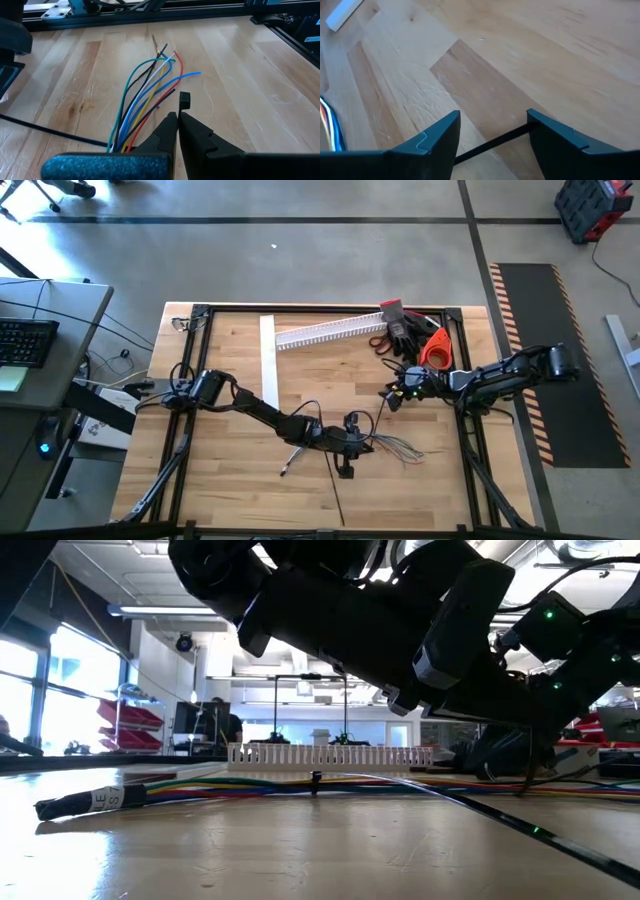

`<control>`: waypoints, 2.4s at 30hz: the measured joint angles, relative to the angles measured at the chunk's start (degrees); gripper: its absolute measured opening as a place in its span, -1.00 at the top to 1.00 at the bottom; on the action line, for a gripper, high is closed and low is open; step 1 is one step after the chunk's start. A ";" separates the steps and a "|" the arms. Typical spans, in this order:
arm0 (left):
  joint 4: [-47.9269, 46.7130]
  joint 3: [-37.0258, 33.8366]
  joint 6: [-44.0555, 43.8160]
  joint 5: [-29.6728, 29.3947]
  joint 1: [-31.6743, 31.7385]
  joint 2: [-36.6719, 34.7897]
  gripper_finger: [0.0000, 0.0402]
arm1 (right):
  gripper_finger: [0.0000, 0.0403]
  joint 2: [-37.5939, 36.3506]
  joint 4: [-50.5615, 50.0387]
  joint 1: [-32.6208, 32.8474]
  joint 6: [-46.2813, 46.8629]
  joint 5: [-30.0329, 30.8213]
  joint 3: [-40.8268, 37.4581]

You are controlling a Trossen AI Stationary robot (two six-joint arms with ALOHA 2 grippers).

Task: Ziptie cables
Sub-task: Wrap the cable wires with the black zip tie

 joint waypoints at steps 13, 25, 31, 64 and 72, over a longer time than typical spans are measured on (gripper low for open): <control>-0.02 0.01 0.02 0.00 0.00 0.00 1.00 | 0.58 0.27 1.31 0.12 -2.39 -0.32 -0.32; 0.02 0.01 0.00 0.02 -0.02 0.00 1.00 | 0.99 0.35 3.60 10.02 -2.95 8.41 -0.35; 0.09 0.01 0.00 0.02 -0.02 0.00 1.00 | 1.00 0.33 8.24 16.80 -6.38 16.34 -0.35; -2.98 -0.01 1.66 0.61 0.75 -2.57 1.00 | 1.00 22.65 -21.57 50.52 -36.27 57.82 30.81; -3.54 -0.01 -0.02 5.40 1.57 -2.57 1.00 | 1.00 25.34 -30.23 53.07 -41.46 61.53 35.39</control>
